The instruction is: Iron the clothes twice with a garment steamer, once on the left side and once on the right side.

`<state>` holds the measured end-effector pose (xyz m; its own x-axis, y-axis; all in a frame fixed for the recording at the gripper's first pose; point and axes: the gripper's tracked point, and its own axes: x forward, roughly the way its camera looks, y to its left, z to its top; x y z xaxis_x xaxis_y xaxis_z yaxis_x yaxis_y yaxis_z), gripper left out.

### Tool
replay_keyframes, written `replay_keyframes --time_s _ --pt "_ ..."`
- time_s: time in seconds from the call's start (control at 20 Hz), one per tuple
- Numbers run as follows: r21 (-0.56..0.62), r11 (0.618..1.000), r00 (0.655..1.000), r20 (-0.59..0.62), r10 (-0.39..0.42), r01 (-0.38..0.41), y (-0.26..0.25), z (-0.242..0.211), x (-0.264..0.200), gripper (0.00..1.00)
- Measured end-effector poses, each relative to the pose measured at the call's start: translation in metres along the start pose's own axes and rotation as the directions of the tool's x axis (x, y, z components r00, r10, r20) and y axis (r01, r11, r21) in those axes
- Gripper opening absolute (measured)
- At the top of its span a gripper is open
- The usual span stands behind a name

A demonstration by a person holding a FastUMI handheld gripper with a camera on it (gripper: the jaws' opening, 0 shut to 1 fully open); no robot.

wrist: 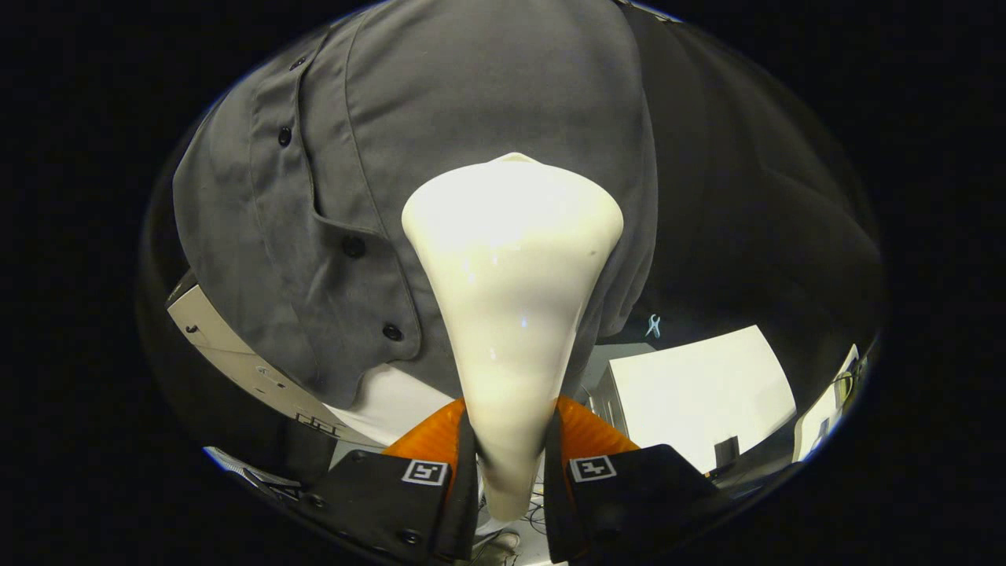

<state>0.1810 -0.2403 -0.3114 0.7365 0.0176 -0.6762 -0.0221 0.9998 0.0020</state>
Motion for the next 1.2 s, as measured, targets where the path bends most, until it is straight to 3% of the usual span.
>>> replay_keyframes --time_s 0.7,1.2 --pt "0.044 0.998 0.996 -0.081 -0.036 0.040 -0.006 -0.061 0.010 0.43" --pt "0.168 0.984 0.994 0.077 -0.082 0.068 0.032 -0.009 -0.066 0.43"
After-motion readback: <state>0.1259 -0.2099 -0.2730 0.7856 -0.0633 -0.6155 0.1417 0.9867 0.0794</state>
